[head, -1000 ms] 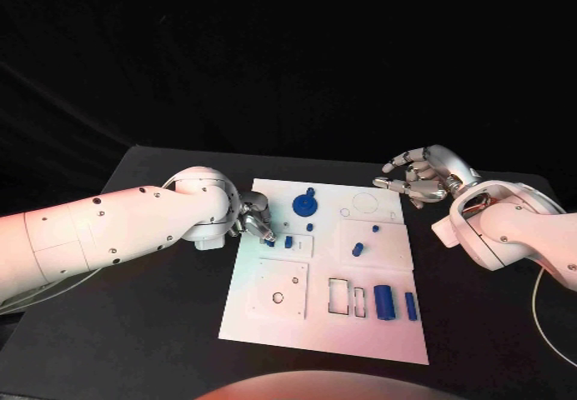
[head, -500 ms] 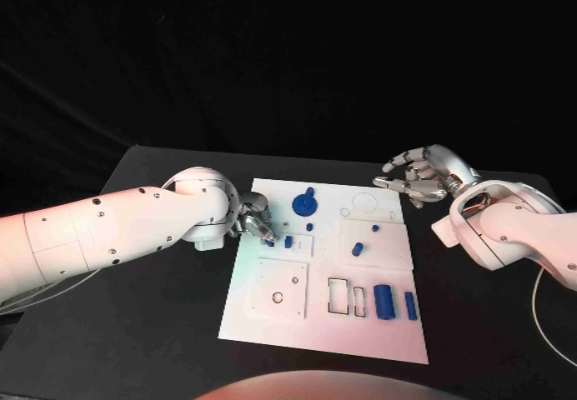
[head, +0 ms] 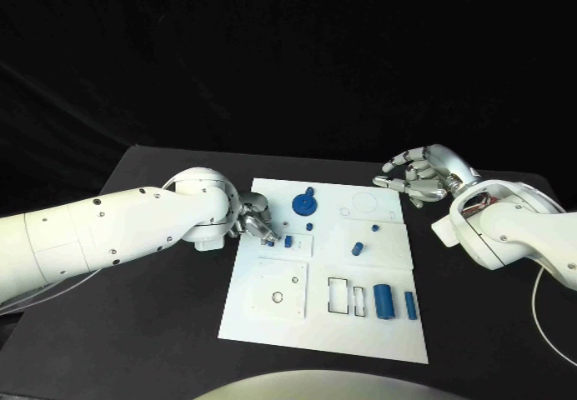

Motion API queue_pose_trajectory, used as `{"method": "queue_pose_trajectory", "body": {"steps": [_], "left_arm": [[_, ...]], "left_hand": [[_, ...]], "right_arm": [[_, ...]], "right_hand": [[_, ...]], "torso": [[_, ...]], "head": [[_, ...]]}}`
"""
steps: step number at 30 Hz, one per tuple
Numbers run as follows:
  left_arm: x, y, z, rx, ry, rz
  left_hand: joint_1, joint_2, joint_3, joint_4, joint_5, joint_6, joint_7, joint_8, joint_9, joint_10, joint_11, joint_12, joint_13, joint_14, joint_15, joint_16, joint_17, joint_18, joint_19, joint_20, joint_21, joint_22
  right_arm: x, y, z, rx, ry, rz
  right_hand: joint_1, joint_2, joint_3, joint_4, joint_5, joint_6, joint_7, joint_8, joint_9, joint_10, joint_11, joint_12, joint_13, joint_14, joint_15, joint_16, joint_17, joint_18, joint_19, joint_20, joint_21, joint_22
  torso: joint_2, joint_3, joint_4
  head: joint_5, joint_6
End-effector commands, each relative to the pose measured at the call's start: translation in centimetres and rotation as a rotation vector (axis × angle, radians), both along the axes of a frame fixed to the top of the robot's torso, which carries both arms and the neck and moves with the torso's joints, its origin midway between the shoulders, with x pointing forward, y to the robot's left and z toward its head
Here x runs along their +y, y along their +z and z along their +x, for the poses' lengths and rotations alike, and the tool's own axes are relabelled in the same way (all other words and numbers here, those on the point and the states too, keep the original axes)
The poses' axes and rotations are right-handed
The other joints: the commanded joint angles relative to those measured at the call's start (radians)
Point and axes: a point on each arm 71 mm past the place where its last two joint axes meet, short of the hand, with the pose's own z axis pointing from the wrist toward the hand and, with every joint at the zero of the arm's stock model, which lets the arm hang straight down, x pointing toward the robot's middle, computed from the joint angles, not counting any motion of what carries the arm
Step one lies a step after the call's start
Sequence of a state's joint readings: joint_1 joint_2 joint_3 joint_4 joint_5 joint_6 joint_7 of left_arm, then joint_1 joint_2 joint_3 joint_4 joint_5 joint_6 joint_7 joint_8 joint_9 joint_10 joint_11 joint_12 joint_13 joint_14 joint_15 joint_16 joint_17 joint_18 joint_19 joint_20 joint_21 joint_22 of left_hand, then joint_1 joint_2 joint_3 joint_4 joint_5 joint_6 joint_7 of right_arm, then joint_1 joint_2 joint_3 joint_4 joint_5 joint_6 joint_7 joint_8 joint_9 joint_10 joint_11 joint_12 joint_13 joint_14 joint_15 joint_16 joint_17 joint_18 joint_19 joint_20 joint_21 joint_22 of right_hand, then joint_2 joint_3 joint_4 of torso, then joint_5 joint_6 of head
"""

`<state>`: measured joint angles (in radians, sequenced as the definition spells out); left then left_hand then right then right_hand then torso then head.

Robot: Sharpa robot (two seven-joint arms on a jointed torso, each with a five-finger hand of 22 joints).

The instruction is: Assemble the parts on the task board

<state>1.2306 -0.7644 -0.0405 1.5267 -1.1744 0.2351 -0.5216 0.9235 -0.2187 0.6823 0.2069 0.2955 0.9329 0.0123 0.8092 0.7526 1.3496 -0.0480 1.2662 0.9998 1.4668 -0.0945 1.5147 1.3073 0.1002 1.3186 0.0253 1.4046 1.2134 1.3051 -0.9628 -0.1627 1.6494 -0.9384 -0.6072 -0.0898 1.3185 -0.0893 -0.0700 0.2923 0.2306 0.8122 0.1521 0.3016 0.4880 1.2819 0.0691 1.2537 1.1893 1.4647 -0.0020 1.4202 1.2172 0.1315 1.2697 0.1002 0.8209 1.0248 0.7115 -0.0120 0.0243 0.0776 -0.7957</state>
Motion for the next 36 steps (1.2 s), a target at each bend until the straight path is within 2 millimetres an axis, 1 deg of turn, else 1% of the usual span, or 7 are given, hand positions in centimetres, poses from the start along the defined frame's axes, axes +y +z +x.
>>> {"method": "queue_pose_trajectory", "body": {"steps": [1, 8, 11, 16, 25, 31, 36], "left_arm": [[-0.1, -0.1, -0.1, 0.011, -0.007, -0.001], [0.1, -0.1, 0.1, 0.010, -0.001, 0.001], [0.2, -0.1, 0.1, 0.008, 0.004, 0.000], [0.3, -0.1, 0.2, 0.003, 0.009, -0.003], [0.4, 0.0, 0.2, -0.008, 0.020, -0.012], [0.6, 0.0, 0.1, -0.011, 0.039, -0.043], [0.9, 0.6, -0.1, -0.015, 0.088, -0.123]], "left_hand": [[-0.008, 0.005, -0.006, 0.000, -0.003, 0.001, 0.004, -0.002, -0.001, 0.005, -0.001, 0.000, 0.000, 0.072, -0.003, 0.004, 0.130, -0.021, 0.007, -0.003, -0.003, 0.000], [-0.008, 0.007, -0.030, 0.014, -0.003, 0.002, 0.005, -0.004, -0.002, 0.004, -0.001, -0.002, -0.003, 0.072, -0.003, 0.004, 0.131, -0.021, 0.007, -0.003, -0.004, 0.000], [-0.013, 0.010, -0.060, 0.037, -0.003, 0.004, 0.005, -0.006, -0.002, 0.005, 0.000, -0.002, -0.001, 0.072, -0.003, 0.004, 0.130, -0.020, 0.007, -0.003, -0.005, 0.000], [-0.017, 0.007, -0.120, 0.073, -0.003, 0.006, 0.006, -0.009, -0.002, 0.005, 0.000, -0.002, -0.001, 0.072, -0.003, 0.004, 0.131, -0.020, 0.007, -0.003, -0.006, 0.000], [-0.025, 0.008, -0.170, 0.084, -0.004, 0.006, 0.005, -0.012, -0.003, 0.003, 0.000, -0.004, -0.003, 0.072, -0.003, 0.004, 0.131, -0.020, 0.007, -0.004, -0.007, 0.000], [-0.027, 0.009, -0.177, 0.085, -0.005, 0.006, 0.005, -0.012, -0.003, 0.004, 0.000, -0.004, -0.002, 0.072, -0.003, 0.004, 0.131, -0.020, 0.007, -0.004, -0.007, 0.000], [-0.013, 0.014, -0.190, 0.082, 0.001, -0.003, 0.007, -0.017, -0.003, -0.012, 0.001, -0.023, -0.033, 0.071, -0.002, 0.004, 0.129, -0.016, -0.005, -0.004, -0.016, -0.018]], "right_arm": [[0.1, 0.1, 0.0, -0.009, 0.008, -0.001], [0.0, 0.1, -0.1, -0.009, 0.007, -0.002], [0.0, 0.1, -0.1, -0.009, 0.007, -0.002], [0.0, 0.1, -0.1, -0.009, 0.007, -0.002], [0.0, 0.1, -0.1, -0.009, 0.007, -0.002], [0.0, 0.1, -0.1, -0.010, 0.008, -0.002], [0.0, 0.1, 0.0, -0.011, 0.008, -0.001]], "right_hand": [[-0.006, 0.003, -0.007, 0.002, -0.002, -0.005, 0.000, 0.005, 0.001, -0.007, 0.000, -0.004, 0.000, 0.026, -0.005, -0.006, -0.002, 0.014, -0.003, -0.002, -0.004, -0.001], [-0.008, 0.002, -0.007, 0.002, -0.002, -0.005, 0.000, 0.006, 0.001, -0.008, 0.000, -0.005, -0.001, 0.026, -0.005, -0.006, -0.002, 0.015, -0.003, -0.002, -0.005, -0.001], [-0.010, 0.002, -0.008, 0.002, -0.002, -0.006, 0.000, 0.006, 0.001, -0.008, 0.000, -0.005, -0.002, 0.026, -0.004, -0.006, -0.001, 0.015, -0.003, -0.002, -0.007, -0.003], [-0.012, 0.002, -0.009, 0.002, -0.002, -0.006, 0.000, 0.006, 0.001, -0.008, 0.000, -0.005, -0.002, 0.026, -0.005, -0.007, -0.002, 0.015, -0.003, -0.002, -0.007, -0.003], [-0.012, 0.002, -0.009, 0.002, -0.002, -0.006, 0.000, 0.006, 0.001, -0.008, 0.000, -0.005, -0.002, 0.026, -0.005, -0.007, -0.002, 0.015, -0.003, -0.002, -0.007, -0.003], [-0.012, 0.002, -0.009, 0.002, -0.002, -0.006, 0.000, 0.006, 0.001, -0.008, 0.000, -0.005, -0.002, 0.026, -0.005, -0.007, -0.002, 0.015, -0.003, -0.002, -0.007, -0.003], [-0.012, 0.002, -0.009, 0.002, -0.002, -0.006, 0.000, 0.006, 0.001, -0.008, 0.000, -0.005, -0.002, 0.026, -0.005, -0.007, -0.002, 0.015, -0.003, -0.002, -0.007, -0.003]], "torso": [[0.000, -0.0002, 0.0000], [0.000, -0.0001, 0.0002], [0.000, -0.0001, 0.0000], [0.000, -0.0005, -0.0001], [0.000, -0.0004, 0.0001], [0.000, -0.0008, 0.0000], [0.000, -0.0014, -0.0005]], "head": [[-0.001, 0.001], [-0.001, 0.002], [0.000, 0.003], [0.000, 0.002], [-0.001, 0.003], [-0.001, 0.004], [-0.002, 0.006]]}}
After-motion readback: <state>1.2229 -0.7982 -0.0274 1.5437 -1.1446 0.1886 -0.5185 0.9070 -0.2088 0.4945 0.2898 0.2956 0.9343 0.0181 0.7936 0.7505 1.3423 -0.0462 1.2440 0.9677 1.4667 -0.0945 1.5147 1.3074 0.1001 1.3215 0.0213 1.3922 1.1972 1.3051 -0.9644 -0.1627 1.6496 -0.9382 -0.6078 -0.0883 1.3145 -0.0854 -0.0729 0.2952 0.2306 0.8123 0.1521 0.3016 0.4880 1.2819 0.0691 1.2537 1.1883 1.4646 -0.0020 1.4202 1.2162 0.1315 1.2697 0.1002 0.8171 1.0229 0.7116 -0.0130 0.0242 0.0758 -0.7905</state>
